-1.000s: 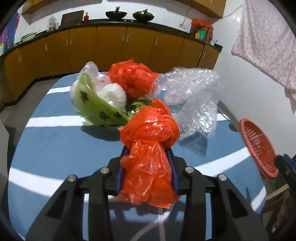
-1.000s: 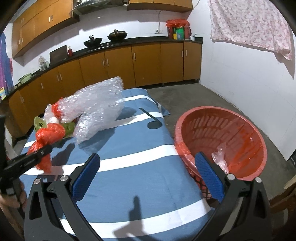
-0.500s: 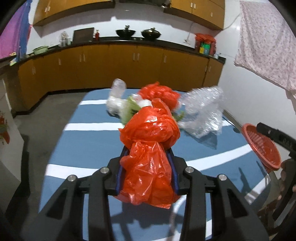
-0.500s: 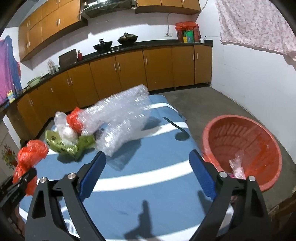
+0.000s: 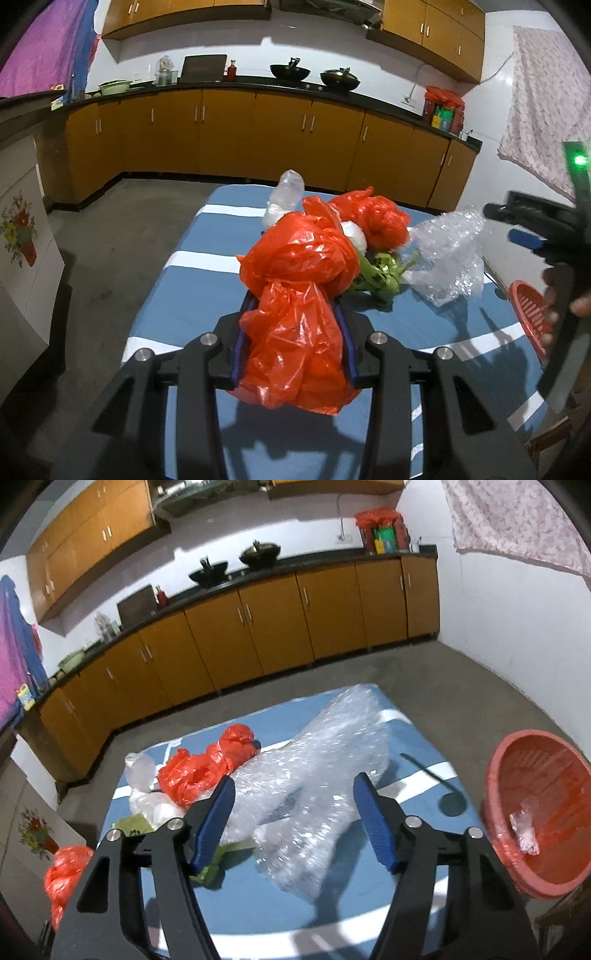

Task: Collect trash
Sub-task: 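Grasp the bubble wrap with the right tool while the left tool holds the red bag, then carry the bubble wrap and red bag over the orange basket with both tools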

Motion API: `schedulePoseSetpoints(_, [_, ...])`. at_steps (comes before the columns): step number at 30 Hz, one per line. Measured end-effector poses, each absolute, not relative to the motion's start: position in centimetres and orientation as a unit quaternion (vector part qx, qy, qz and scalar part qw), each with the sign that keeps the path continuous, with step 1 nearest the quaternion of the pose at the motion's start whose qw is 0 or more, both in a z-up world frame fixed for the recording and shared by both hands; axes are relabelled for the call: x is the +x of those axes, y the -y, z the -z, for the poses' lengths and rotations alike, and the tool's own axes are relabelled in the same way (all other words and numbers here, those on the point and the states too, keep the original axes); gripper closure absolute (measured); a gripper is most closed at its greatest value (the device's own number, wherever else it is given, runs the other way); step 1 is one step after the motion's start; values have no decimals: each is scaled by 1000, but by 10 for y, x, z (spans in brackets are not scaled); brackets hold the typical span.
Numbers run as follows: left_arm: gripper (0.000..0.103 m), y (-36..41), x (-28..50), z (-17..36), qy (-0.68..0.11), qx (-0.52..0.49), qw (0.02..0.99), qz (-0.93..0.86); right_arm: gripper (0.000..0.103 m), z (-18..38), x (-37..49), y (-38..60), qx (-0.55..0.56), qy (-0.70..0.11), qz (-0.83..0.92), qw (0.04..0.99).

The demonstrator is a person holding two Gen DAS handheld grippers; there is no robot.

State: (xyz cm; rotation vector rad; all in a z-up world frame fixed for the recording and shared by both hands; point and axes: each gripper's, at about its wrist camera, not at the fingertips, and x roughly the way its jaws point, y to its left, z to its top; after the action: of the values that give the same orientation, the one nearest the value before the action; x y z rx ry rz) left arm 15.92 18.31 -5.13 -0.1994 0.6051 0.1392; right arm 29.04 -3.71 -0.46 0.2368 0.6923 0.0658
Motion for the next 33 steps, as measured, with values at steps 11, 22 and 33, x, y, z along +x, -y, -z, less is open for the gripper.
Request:
schedulePoseSetpoints(11, [63,-207,159,51,-295,-109,946,-83,91,31,305,21,118,-375,-43,919])
schedulePoseSetpoints(22, [63,-201,159,47,-291,-110,948,-70,95,-1,262,17,69,-315,-93,942])
schedulePoseSetpoints(33, [63,-178,158,35,-282,-105,953,-38,95,-26,225,58,79,-277,-87,954])
